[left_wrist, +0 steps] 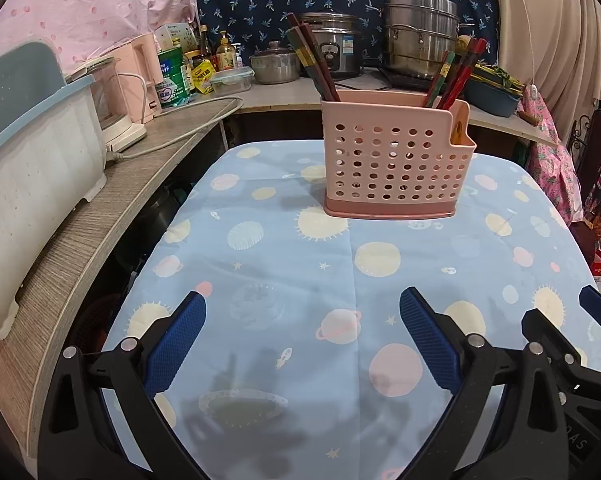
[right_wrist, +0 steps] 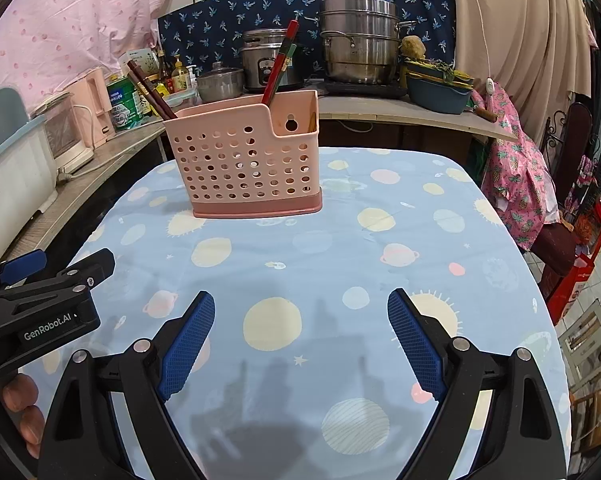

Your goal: Organize utensils

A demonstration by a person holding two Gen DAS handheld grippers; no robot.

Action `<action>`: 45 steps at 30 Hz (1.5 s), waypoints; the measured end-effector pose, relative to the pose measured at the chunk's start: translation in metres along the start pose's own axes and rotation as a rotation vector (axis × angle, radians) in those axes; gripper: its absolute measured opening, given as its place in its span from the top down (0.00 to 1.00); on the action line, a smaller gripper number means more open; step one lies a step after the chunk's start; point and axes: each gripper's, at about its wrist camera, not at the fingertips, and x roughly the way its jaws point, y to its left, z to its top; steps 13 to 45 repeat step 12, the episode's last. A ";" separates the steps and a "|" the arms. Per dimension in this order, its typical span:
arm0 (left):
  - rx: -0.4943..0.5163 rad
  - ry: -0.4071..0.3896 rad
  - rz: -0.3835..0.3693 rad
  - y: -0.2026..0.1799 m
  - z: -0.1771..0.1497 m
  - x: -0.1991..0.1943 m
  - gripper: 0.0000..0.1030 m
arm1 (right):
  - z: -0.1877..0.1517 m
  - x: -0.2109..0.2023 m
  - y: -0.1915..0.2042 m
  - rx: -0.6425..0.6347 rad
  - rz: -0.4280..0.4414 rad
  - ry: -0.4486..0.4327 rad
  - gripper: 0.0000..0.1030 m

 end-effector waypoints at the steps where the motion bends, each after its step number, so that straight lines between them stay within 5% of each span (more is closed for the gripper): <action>1: 0.000 0.000 0.000 0.000 0.000 0.000 0.10 | 0.001 0.001 0.000 0.000 -0.001 0.000 0.18; 45: -0.010 -0.007 -0.015 0.001 0.005 0.002 0.10 | 0.007 0.001 0.000 -0.002 0.000 -0.010 0.18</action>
